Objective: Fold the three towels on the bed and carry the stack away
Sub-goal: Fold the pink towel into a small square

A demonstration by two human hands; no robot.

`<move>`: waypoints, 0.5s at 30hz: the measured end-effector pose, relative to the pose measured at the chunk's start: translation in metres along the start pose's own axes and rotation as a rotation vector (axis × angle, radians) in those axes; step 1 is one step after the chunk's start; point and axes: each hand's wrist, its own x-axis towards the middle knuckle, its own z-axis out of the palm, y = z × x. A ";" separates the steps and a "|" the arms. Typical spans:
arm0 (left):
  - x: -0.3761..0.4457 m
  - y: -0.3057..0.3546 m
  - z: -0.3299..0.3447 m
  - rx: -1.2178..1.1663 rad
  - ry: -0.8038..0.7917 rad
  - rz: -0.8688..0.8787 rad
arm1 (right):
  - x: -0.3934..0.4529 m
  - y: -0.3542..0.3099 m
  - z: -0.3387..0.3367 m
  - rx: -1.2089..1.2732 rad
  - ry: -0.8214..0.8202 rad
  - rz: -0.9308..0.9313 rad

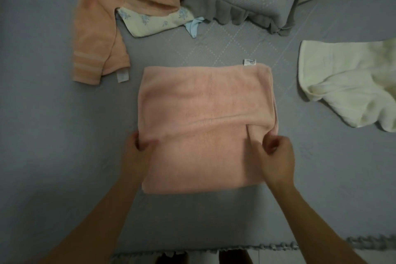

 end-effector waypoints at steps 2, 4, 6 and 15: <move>-0.025 -0.019 -0.004 -0.028 -0.033 -0.031 | -0.021 0.015 0.002 -0.129 -0.060 0.015; -0.047 -0.034 -0.006 -0.094 -0.063 -0.047 | -0.031 0.026 0.003 -0.283 -0.095 -0.019; -0.063 -0.047 -0.009 -0.119 -0.105 -0.043 | -0.034 0.029 0.000 -0.247 -0.083 -0.083; -0.091 -0.097 -0.019 -0.241 -0.082 -0.057 | -0.010 0.070 -0.044 0.296 0.032 0.023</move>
